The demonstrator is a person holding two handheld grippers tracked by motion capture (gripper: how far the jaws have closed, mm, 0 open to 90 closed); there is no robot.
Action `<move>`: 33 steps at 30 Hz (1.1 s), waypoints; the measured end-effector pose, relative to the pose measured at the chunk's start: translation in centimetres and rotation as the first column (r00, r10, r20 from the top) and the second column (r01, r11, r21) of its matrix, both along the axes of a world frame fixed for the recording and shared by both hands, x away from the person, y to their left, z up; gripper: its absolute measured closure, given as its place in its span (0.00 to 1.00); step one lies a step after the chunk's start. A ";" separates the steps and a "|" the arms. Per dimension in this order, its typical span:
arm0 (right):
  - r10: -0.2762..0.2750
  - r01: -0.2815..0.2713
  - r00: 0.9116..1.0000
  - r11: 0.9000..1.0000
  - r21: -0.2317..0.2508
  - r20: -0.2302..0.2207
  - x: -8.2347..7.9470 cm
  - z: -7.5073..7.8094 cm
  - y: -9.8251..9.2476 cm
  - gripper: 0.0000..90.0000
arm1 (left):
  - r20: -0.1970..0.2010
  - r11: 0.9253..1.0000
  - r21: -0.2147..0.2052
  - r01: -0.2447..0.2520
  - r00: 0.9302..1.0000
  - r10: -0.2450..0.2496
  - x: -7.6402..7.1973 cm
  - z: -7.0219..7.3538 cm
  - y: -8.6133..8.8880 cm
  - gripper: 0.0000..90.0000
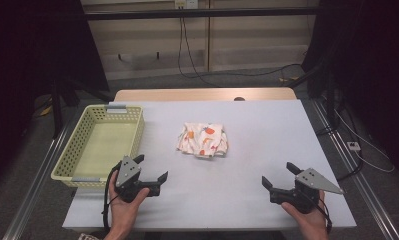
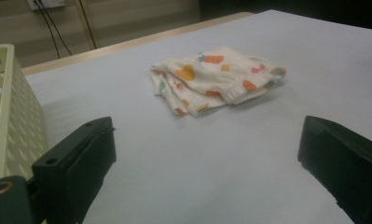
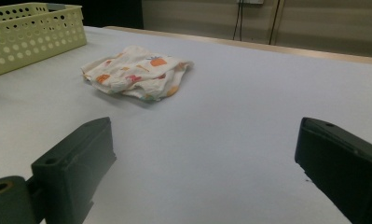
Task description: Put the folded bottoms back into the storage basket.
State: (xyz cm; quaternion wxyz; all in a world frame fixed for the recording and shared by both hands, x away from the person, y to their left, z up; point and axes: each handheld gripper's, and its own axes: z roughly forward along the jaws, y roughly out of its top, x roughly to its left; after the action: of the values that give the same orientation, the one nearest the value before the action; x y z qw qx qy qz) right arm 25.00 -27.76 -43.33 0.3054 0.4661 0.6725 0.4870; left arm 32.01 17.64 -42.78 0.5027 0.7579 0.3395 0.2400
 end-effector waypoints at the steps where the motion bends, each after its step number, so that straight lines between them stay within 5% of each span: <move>1: 0.000 0.000 1.000 1.000 0.000 0.000 0.0 0.0 0.0 0.05 | 0.000 1.000 0.000 0.000 1.000 0.000 0.0 0.0 0.0 0.05; 11: 0.007 -0.006 1.000 1.000 0.012 -0.015 0.1 -0.1 -0.1 0.05 | -0.019 1.000 0.003 -0.004 1.000 0.004 0.2 -0.1 -0.3 0.05; 13: 0.008 -0.007 1.000 1.000 0.013 -0.017 0.0 -0.1 -0.1 0.05 | -0.051 1.000 0.007 -0.021 0.998 0.021 0.2 0.0 -0.6 0.05; 33: 0.021 -0.021 0.999 1.000 0.010 -0.027 0.2 -0.2 0.1 0.05 | -0.095 0.999 -0.002 0.054 0.994 -0.054 1.6 0.5 -1.8 0.04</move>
State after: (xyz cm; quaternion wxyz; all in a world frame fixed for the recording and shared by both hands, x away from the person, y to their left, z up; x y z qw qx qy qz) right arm 25.23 -27.62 -43.52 0.2888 0.4670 0.6791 0.4872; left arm 33.64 15.87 -42.27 0.4920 0.7776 0.3423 0.1901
